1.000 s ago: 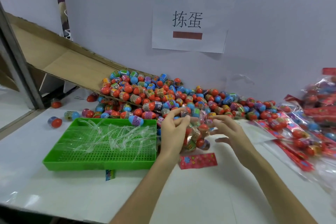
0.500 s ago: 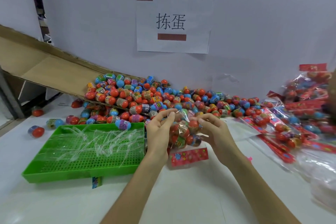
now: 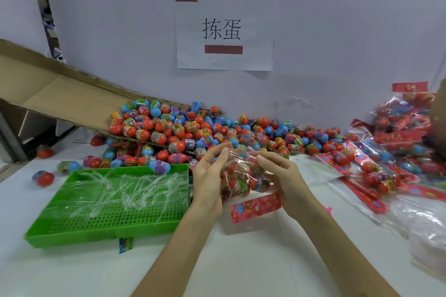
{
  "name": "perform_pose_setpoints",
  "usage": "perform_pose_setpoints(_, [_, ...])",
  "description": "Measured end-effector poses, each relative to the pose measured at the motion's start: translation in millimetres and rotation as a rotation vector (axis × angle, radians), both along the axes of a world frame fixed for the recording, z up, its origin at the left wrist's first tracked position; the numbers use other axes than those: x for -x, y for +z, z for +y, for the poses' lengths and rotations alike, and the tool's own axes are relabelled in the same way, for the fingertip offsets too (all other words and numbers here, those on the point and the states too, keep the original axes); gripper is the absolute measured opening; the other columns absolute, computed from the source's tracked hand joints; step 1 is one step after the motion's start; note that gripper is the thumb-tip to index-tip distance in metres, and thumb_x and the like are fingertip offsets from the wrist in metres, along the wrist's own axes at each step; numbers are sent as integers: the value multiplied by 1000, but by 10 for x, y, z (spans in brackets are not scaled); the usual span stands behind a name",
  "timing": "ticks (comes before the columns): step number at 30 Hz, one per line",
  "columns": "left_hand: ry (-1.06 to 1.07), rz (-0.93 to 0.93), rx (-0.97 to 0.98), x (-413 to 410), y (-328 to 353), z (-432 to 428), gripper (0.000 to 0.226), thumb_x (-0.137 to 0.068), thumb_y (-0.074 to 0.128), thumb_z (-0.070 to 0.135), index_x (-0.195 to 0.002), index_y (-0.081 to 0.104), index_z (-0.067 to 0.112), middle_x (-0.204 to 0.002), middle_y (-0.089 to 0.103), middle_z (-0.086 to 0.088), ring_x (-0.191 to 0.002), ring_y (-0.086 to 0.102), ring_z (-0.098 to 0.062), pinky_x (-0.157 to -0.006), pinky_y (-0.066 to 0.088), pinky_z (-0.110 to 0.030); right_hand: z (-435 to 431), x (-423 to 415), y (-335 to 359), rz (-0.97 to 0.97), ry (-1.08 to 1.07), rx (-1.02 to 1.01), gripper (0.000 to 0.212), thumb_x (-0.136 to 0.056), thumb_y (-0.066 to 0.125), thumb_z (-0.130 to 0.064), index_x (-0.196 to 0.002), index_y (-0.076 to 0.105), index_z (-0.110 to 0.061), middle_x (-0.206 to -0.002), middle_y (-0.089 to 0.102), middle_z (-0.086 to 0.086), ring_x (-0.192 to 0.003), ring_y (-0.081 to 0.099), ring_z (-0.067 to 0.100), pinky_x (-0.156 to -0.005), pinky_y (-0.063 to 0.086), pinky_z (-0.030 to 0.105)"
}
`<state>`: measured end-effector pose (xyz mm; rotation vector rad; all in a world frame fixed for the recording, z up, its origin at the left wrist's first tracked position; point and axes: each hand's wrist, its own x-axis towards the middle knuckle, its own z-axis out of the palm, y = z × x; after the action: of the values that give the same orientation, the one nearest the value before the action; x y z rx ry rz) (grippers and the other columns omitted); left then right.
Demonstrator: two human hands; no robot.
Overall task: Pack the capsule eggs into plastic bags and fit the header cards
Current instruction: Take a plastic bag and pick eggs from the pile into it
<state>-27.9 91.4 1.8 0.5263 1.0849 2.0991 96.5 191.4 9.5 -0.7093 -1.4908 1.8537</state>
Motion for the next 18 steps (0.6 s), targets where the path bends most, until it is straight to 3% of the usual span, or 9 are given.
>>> perform_pose_setpoints(2, [-52, -26, -10, -17, -1, 1, 20, -98, 66, 24, -116, 76, 22, -111, 78, -12, -98, 77, -27, -72, 63, -34, -11, -9, 9, 19, -9, 13, 25, -78, 78, -29, -102, 81, -21, -106, 78, 9, -93, 76, 26, -63, 60, 30])
perform_pose_setpoints(5, [-129, 8, 12, -24, -10, 15, 45, -90, 69, 42, -131, 67, 23, -123, 76, -6, -114, 72, -24, -93, 60, -45, -18, -34, 21, 43, -13, 6, 27, -78, 78, -29, -103, 80, -19, -107, 77, 11, -94, 76, 29, -64, 61, 32])
perform_pose_setpoints(9, [-245, 129, 104, -69, 42, -1, 48, -79, 75, 59, -120, 75, 34, -135, 69, 11, -121, 67, -11, -106, 50, -54, -8, -57, 19, 84, -27, -25, 31, -81, 76, -29, -109, 78, -16, -109, 76, 12, -97, 75, 31, -66, 61, 35])
perform_pose_setpoints(15, [-254, 97, 59, -93, 20, -13, 23, -98, 65, 21, -116, 77, 24, -119, 77, -6, -111, 74, -25, -82, 62, -34, -17, -36, 30, 110, -38, -40, 41, -79, 76, -32, -118, 74, -18, -114, 75, 10, -105, 73, 30, -68, 62, 35])
perform_pose_setpoints(18, [-229, 71, 51, -87, 31, -14, 21, -100, 63, 19, -111, 80, 24, -118, 77, -7, -110, 74, -24, -86, 62, -37, -19, -37, 34, 119, 10, -34, 40, -88, 68, -36, -124, 71, -20, -117, 75, 10, -109, 72, 29, -71, 61, 34])
